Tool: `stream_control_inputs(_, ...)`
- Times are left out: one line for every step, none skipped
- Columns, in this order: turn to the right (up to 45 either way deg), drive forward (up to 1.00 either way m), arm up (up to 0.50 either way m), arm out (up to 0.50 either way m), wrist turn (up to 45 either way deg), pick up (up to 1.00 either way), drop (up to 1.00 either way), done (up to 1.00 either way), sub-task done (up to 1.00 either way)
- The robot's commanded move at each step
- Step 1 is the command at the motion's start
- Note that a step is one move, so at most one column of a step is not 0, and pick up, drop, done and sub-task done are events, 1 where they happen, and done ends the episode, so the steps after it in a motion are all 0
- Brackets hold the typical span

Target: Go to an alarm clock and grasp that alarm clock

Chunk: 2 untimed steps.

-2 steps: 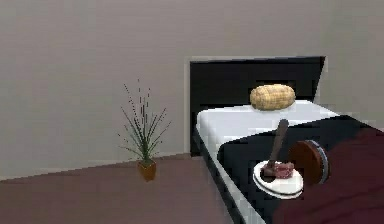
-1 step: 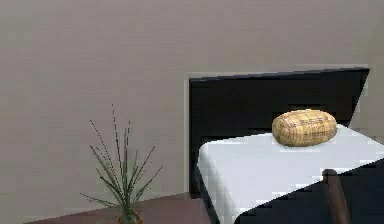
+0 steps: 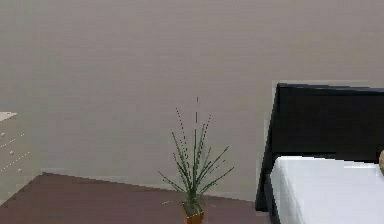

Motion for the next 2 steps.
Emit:
stream_control_inputs(0.0,0.0,0.5,0.0,0.0,0.0,0.0,0.0,0.0)
stream_control_inputs(0.0,0.0,0.28,0.0,0.0,0.0,0.0,0.0,0.0)
